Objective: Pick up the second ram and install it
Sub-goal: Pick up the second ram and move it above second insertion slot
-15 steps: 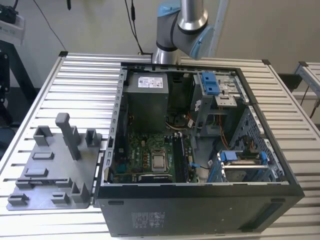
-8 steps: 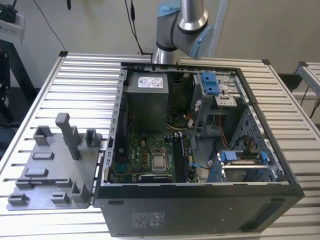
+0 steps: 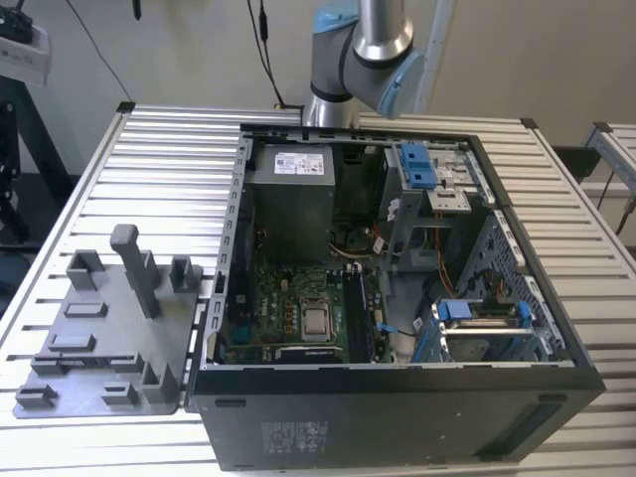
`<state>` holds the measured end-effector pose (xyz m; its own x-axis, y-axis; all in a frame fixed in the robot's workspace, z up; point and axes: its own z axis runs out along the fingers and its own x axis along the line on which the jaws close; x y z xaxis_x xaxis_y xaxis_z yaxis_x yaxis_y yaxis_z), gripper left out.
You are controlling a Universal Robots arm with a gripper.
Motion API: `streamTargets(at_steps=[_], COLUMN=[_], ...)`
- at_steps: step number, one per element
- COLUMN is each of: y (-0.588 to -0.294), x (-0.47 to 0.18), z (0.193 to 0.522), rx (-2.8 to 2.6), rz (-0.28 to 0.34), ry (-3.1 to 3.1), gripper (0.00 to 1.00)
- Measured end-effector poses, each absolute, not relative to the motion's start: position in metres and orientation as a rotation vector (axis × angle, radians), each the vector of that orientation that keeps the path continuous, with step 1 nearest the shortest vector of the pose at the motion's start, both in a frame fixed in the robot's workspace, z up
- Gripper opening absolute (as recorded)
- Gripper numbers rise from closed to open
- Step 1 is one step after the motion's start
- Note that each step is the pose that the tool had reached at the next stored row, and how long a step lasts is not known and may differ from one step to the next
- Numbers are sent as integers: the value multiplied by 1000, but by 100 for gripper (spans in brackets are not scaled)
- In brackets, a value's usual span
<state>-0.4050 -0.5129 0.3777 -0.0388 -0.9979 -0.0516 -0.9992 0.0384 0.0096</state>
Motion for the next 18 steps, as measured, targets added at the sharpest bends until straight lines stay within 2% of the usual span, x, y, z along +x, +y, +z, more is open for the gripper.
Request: streamTargets(at_steps=[15,16,18], y=[-513,-513,-513], x=[-405,-405,-405], z=[378,378,378], rx=[-2189,-2189,-2189], rz=[76,76,76], ry=[2219,2219,2219], gripper=[11,12,24])
